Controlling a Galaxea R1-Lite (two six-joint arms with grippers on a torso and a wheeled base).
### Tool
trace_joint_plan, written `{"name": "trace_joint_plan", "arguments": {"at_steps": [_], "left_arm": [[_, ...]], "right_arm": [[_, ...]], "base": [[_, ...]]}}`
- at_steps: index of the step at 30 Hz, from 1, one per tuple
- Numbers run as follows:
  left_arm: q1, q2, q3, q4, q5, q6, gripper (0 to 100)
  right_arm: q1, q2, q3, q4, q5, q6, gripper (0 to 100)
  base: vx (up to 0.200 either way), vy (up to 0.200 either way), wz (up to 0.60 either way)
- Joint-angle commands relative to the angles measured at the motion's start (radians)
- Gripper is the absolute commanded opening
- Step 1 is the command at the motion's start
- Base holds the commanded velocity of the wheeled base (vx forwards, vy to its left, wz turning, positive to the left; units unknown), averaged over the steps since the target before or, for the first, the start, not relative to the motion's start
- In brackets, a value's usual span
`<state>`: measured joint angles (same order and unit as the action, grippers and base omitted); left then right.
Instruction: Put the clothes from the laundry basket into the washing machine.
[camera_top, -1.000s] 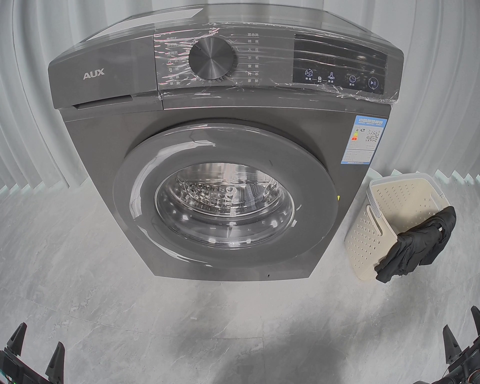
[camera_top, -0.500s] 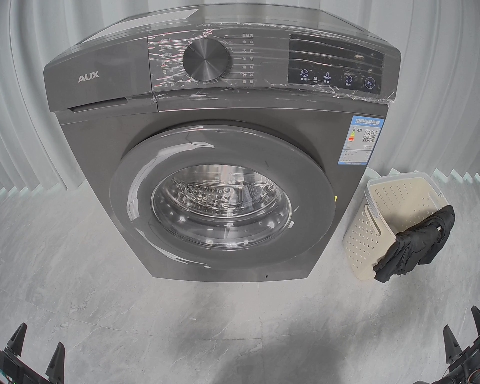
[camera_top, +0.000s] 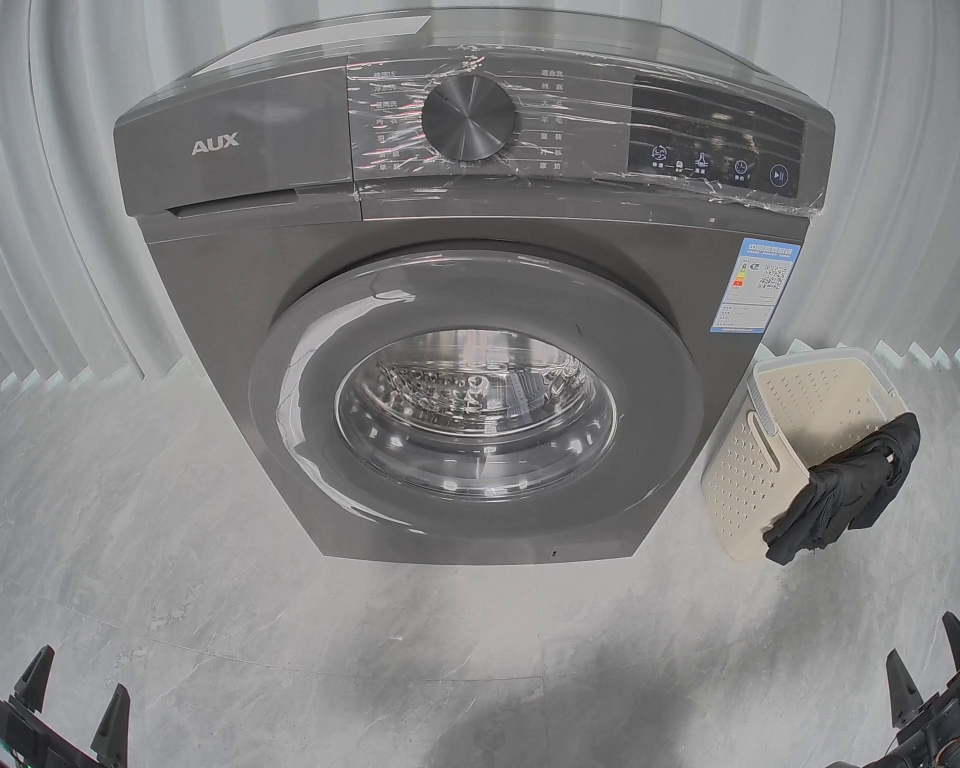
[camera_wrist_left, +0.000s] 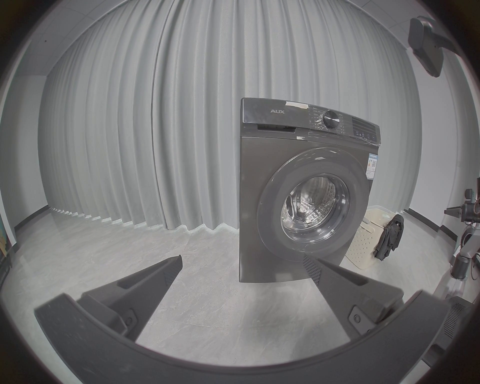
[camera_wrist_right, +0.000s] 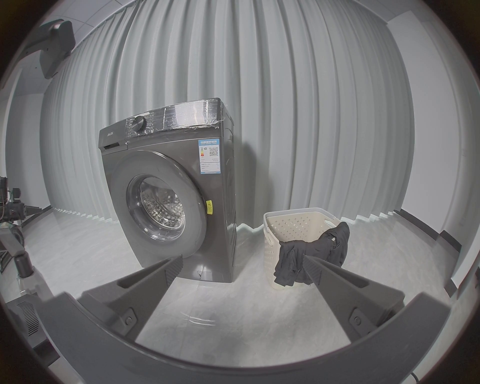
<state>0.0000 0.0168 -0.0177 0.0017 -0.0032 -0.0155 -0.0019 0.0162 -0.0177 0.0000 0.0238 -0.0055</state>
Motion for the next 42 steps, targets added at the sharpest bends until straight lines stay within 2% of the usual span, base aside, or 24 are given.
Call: {"name": "trace_joint_plan", "arguments": {"at_steps": [1, 6, 23, 27, 30, 31, 32, 33, 34, 35, 37, 42], "left_arm": [[0.0, -0.015, 0.016, 0.0, 0.0, -0.001, 100], [0.0, -0.015, 0.016, 0.0, 0.0, 0.002, 100], [0.0, -0.015, 0.016, 0.0, 0.0, 0.006, 100], [0.0, -0.015, 0.016, 0.0, 0.0, 0.006, 100], [0.0, -0.015, 0.016, 0.0, 0.002, 0.006, 100], [0.0, -0.015, 0.016, 0.0, 0.002, 0.006, 100], [0.0, -0.015, 0.016, 0.0, 0.002, 0.006, 100], [0.0, -0.015, 0.016, 0.0, 0.0, 0.008, 100], [0.0, -0.015, 0.016, 0.0, 0.0, 0.008, 100], [0.0, -0.015, 0.016, 0.0, 0.0, 0.008, 100], [0.0, -0.015, 0.016, 0.0, 0.002, 0.009, 100], [0.0, -0.015, 0.016, 0.0, 0.002, 0.009, 100]], "right_arm": [[0.0, -0.012, 0.018, 0.0, 0.001, -0.001, 100], [-0.001, -0.012, 0.018, 0.0, 0.001, -0.001, 100], [-0.004, -0.012, 0.018, 0.003, 0.001, -0.001, 100], [-0.004, -0.012, 0.018, -0.002, -0.015, 0.002, 100], [-0.003, -0.015, -0.047, -0.063, -0.005, -0.002, 100], [0.002, -0.004, -0.12, -0.075, -0.005, 0.001, 100], [0.002, -0.004, -0.12, -0.075, -0.005, 0.001, 100], [0.011, 0.018, -0.214, -0.049, 0.016, -0.004, 100], [0.013, 0.021, -0.217, -0.046, 0.019, -0.004, 100], [0.019, 0.057, -0.229, 0.002, 0.094, -0.016, 100], [0.013, 0.099, -0.216, 0.041, 0.176, -0.054, 100], [0.033, 0.292, -0.197, -0.011, 0.209, -0.169, 100]], "base": [[0.2, 0.0, 0.0], [0.2, 0.0, 0.0], [0.0, 0.0, 0.0], [0.0, 0.0, 0.0], [0.0, 0.0, 0.0], [0.0, 0.0, 0.0], [0.0, 0.0, 0.0], [0.0, 0.0, 0.0], [0.0, 0.0, 0.0], [0.0, 0.0, 0.0], [0.0, 0.0, 0.0], [0.0, 0.0, 0.0]]}}
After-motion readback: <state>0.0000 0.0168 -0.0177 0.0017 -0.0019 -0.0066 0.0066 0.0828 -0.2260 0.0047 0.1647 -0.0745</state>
